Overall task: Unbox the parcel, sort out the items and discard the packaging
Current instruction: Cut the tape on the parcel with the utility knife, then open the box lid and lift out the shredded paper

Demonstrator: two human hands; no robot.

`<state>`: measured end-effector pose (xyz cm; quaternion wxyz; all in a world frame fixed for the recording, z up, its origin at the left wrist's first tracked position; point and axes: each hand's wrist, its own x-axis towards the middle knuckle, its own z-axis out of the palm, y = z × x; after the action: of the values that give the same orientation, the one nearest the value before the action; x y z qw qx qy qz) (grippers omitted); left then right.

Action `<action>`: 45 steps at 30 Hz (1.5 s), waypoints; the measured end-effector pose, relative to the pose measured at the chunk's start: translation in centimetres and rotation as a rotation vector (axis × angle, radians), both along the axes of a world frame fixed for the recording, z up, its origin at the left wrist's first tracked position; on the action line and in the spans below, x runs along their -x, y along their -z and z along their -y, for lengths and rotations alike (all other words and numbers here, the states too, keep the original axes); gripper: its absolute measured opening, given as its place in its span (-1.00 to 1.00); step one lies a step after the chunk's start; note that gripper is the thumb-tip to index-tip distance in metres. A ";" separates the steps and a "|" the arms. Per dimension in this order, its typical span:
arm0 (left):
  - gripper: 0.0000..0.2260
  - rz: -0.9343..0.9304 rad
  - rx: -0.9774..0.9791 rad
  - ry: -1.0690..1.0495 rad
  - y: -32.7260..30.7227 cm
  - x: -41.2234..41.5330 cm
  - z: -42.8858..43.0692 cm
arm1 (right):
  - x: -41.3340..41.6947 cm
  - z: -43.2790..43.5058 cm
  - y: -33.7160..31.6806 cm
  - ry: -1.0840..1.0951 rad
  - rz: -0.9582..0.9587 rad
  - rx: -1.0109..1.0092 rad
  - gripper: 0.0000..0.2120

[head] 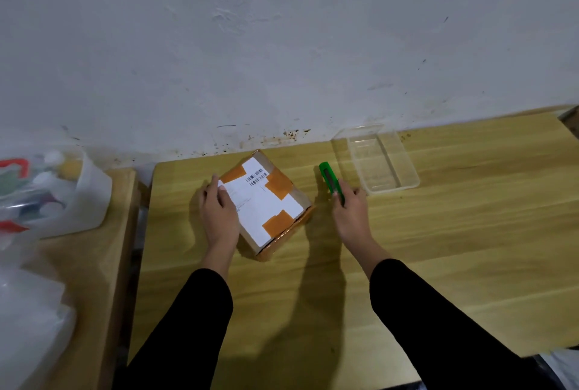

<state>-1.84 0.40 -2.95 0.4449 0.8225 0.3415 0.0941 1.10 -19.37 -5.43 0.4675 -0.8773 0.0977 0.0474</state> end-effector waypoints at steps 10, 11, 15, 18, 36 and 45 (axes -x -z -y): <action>-0.66 0.040 0.039 0.058 0.8 -2.0 -0.4 | -4.6 -1.9 1.9 0.056 -0.045 0.199 -0.63; -0.66 0.041 0.041 0.058 0.7 -2.0 -0.4 | -4.8 -2.0 1.9 0.045 -0.041 0.246 -0.65; -0.65 0.051 0.044 0.062 0.9 -2.1 -0.5 | -5.5 -2.4 1.8 0.000 -0.062 0.318 -0.69; -0.66 0.064 0.056 0.060 1.2 -2.1 -0.6 | -5.9 -2.6 1.8 -0.005 -0.047 0.373 -0.66; -0.65 0.132 0.148 0.058 1.5 -1.7 -0.8 | -5.5 -4.4 -0.9 0.032 0.172 0.129 -0.69; -0.58 0.229 0.367 0.000 2.2 6.9 5.0 | -10.1 -8.1 -3.4 -0.546 -0.092 -0.068 -0.64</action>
<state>-8.72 -4.57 -5.20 0.6230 0.7117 0.3004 0.1232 11.18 -11.30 -2.00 0.4615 -0.8520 -0.1228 0.2146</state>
